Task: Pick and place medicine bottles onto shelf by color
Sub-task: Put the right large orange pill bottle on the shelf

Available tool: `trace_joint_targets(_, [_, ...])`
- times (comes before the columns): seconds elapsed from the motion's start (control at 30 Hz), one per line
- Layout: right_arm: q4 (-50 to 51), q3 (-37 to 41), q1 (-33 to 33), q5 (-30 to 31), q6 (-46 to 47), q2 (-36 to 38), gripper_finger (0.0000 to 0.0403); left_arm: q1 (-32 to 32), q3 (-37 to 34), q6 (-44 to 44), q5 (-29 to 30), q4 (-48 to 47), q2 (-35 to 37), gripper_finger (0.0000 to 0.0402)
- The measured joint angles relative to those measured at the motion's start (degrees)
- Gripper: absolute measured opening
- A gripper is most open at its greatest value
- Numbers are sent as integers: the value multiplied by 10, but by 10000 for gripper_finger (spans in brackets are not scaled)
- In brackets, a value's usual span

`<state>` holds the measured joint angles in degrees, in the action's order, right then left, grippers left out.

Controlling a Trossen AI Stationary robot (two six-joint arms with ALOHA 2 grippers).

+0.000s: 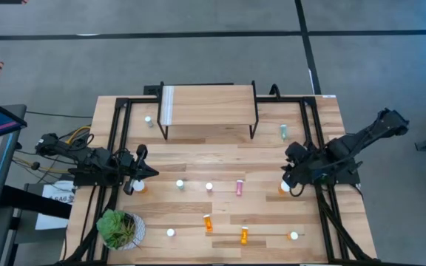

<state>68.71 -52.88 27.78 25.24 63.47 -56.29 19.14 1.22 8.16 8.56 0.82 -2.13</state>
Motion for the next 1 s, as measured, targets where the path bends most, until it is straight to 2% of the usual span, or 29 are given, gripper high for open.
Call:
trace_joint_targets(0.2, [25,0,-3,-38,30,-54,261,0,0,0,0,0,0,0])
trace_joint_targets(0.37, [27,0,2,-65,7,-95,266,0,0,0,0,0,0,0])
trace_joint_targets(0.5, [37,0,4,-83,-8,-97,266,0,0,0,0,0,0,0])
trace_joint_targets(0.63, [42,13,0,-84,-8,-53,266,0,0,0,0,0,0,0])
trace_joint_targets(0.8, [80,60,-39,-87,17,61,266,0,0,0,0,0,0,0])
trace_joint_targets(0.9, [27,88,-61,-87,19,122,266,0,0,0,0,0,0,0])
trace_joint_targets(1.0, [-39,111,-64,-89,14,148,266,0,0,0,0,0,0,0])
